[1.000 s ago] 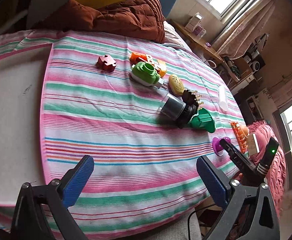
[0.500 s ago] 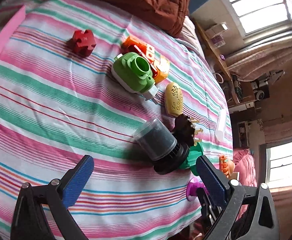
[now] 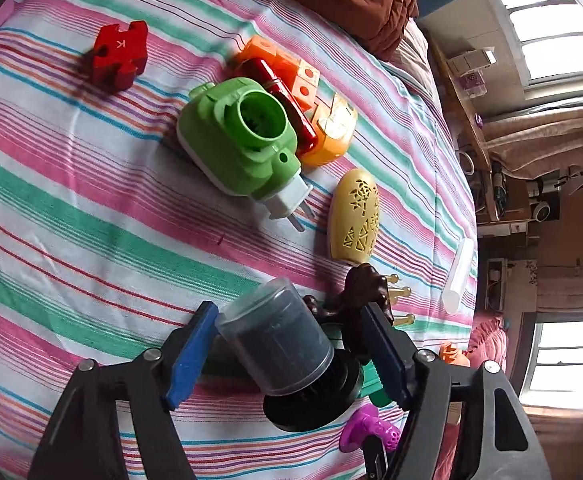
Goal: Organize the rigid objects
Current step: 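Grasp the black canister with clear lid using the left tool, then carry the canister into the white tray and release with left tool while right holds purple cup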
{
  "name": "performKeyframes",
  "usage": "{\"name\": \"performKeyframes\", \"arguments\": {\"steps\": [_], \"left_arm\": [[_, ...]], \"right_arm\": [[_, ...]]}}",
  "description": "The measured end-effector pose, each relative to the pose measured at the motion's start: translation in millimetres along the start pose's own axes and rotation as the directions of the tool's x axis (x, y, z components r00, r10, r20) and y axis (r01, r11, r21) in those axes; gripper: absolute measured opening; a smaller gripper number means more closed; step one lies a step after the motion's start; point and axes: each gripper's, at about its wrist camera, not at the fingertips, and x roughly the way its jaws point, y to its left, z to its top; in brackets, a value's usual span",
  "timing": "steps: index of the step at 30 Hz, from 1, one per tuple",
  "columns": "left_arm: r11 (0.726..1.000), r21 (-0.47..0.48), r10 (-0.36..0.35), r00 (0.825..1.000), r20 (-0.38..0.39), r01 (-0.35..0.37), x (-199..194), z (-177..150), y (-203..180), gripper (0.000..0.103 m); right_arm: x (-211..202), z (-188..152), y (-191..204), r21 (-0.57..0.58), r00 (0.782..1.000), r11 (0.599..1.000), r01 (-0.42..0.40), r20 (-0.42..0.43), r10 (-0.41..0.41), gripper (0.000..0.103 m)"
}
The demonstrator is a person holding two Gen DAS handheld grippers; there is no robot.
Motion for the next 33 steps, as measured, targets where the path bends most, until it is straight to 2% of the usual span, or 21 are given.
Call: {"name": "performKeyframes", "arguments": {"steps": [3,5,6,11,16,21,24,27,33], "left_arm": [[1.0,0.014,-0.001,1.0,-0.002,0.001,0.0,0.1,-1.2,0.068],[1.0,0.005,-0.009,1.0,-0.009,0.009,0.4,-0.6,2.9,0.05],[1.0,-0.005,-0.013,1.0,-0.01,0.013,0.5,-1.3,6.0,0.045],[0.998,0.05,-0.046,0.999,-0.021,0.047,-1.6,-1.5,8.7,0.044],[0.994,0.048,-0.099,0.995,-0.025,0.1,-11.4,-6.7,17.4,0.044],[0.98,0.181,-0.09,0.995,0.04,0.081,-33.7,-17.5,7.7,0.043],[0.95,0.311,-0.056,0.994,0.096,0.023,-45.6,-31.0,-6.1,0.043],[0.898,0.438,-0.024,0.988,0.154,-0.046,-48.9,-51.3,-21.2,0.042],[0.82,0.559,-0.01,0.973,0.229,-0.123,-46.6,-78.6,-28.5,0.043]], "right_arm": [[-0.4,-0.8,0.5,-0.001,1.0,1.0,0.001,0.002,-0.001,0.033],[-0.6,-1.6,1.8,-0.003,1.0,1.0,0.001,0.003,-0.001,0.033],[-0.7,-1.5,2.3,-0.004,1.0,1.0,0.002,0.003,-0.002,0.033],[-0.3,-0.3,2.9,-0.006,1.0,1.0,0.002,0.001,-0.002,0.033],[-0.1,0.3,2.5,-0.007,1.0,1.0,0.002,-0.004,-0.002,0.033],[0.5,-0.9,4.8,-0.013,1.0,1.0,0.005,-0.004,-0.005,0.033],[0.7,-1.3,5.9,-0.018,1.0,1.0,0.005,-0.005,-0.005,0.033],[0.4,-1.7,7.8,-0.023,1.0,1.0,0.007,-0.006,-0.007,0.033],[-0.8,-2.7,8.3,-0.022,1.0,1.0,0.003,-0.014,-0.004,0.033]]}}
